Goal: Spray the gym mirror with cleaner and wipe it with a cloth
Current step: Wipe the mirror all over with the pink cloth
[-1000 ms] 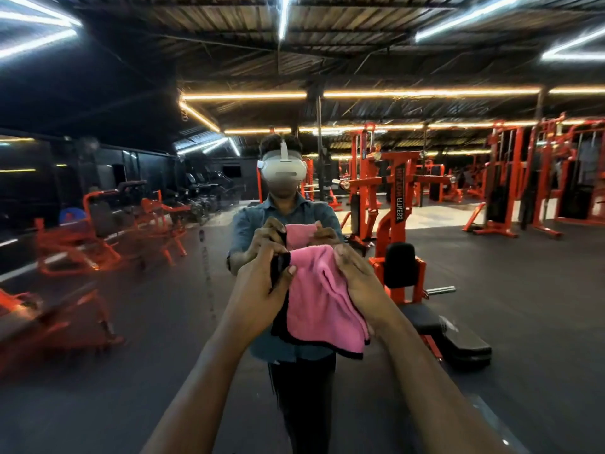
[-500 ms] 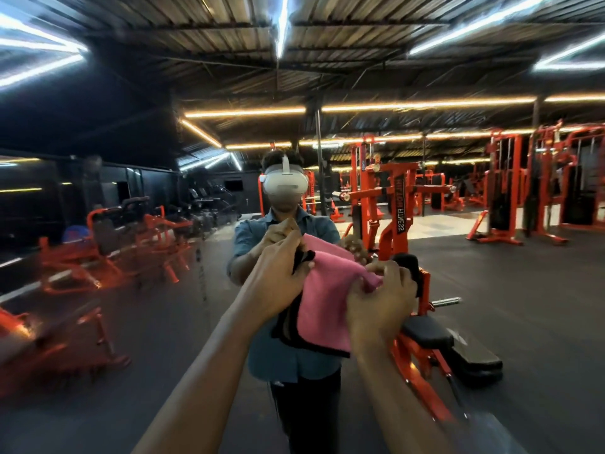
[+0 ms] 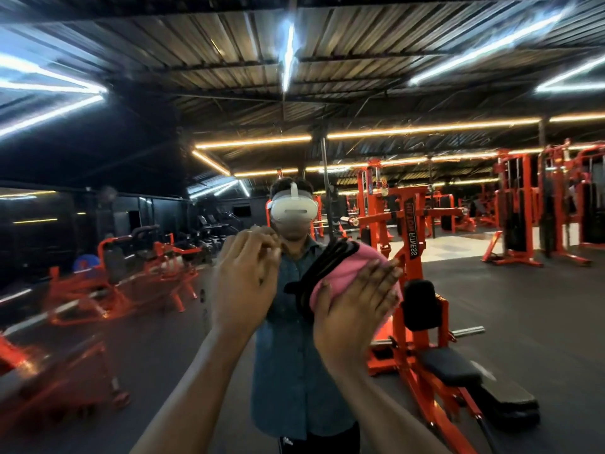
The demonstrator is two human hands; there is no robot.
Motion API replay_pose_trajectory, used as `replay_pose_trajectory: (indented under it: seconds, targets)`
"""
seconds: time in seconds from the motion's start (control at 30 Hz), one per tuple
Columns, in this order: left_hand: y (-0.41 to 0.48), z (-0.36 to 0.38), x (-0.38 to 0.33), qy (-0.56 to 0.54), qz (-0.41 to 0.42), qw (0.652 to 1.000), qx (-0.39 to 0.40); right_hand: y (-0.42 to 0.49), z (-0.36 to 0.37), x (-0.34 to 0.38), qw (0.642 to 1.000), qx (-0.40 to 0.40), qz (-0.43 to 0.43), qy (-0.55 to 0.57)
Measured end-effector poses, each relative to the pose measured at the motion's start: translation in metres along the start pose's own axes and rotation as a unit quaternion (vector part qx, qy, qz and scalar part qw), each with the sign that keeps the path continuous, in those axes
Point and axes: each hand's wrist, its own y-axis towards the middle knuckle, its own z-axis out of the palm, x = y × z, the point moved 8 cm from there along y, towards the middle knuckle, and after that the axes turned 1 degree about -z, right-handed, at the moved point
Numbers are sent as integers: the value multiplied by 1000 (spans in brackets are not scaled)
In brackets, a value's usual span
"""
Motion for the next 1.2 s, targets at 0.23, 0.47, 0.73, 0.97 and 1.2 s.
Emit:
replay_pose_trajectory:
  seconds: [0.23, 0.47, 0.73, 0.97, 1.2]
  targets:
    - [-15, -27, 35, 76, -28, 992, -96, 27, -2, -5, 995, -10, -89, -43]
    - [-21, -31, 61, 98, -45, 990, -90, 97, -13, 52, 990, -4, -134, -46]
    - [-38, -50, 107, 155, -88, 978, -113, -40, 45, 103, 915, 86, -392, -46]
    - [-63, -55, 125, 183, -96, 976, -73, 56, 11, 37, 971, 23, -215, -100]
    - [-65, -80, 144, 184, -97, 975, -76, 52, 36, 188, 944, 22, -323, -59]
